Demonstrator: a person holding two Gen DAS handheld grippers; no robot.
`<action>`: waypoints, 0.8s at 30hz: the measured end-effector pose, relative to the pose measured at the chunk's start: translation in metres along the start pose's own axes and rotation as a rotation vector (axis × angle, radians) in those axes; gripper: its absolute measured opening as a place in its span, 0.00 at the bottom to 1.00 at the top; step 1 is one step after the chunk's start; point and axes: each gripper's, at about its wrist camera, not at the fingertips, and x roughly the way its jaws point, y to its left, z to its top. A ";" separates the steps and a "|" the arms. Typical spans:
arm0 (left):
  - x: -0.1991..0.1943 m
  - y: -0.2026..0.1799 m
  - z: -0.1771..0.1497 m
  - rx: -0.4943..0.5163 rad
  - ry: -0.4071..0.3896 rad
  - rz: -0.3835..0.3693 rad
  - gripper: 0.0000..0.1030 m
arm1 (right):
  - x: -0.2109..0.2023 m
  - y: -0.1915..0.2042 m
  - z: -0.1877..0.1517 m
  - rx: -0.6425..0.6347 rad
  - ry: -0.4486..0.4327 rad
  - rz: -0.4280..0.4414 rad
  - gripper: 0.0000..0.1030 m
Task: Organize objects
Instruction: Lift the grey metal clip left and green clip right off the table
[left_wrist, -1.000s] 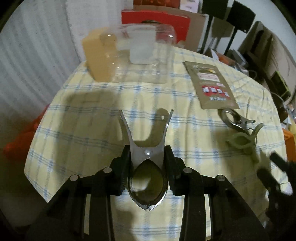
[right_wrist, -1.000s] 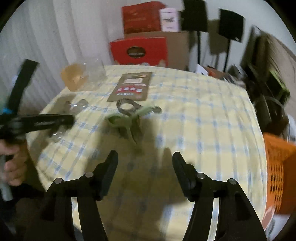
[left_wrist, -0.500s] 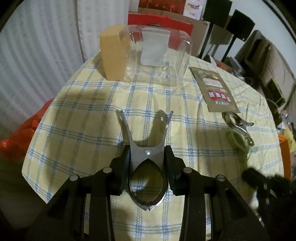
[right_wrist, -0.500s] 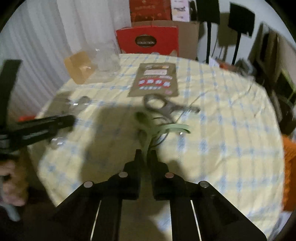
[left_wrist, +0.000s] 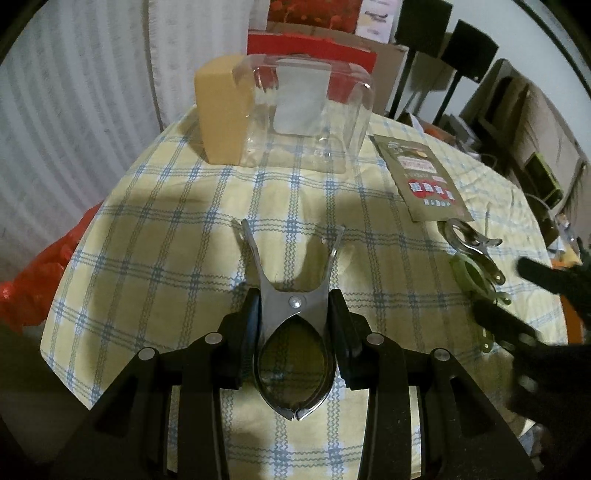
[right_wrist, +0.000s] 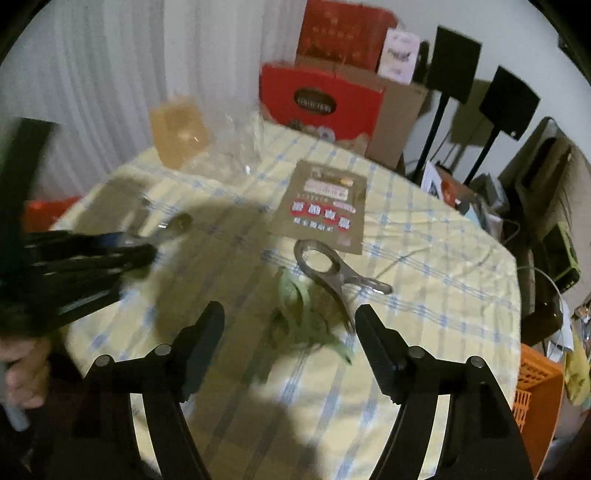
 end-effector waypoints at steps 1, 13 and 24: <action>-0.001 0.002 0.000 -0.005 0.001 -0.010 0.33 | 0.009 -0.002 0.000 0.000 0.020 -0.002 0.66; -0.001 -0.002 -0.005 0.021 -0.048 0.008 0.33 | 0.033 -0.013 -0.012 0.146 0.049 0.019 0.65; -0.013 -0.012 -0.006 0.026 -0.065 -0.002 0.33 | 0.015 0.002 -0.032 0.203 -0.010 0.003 0.41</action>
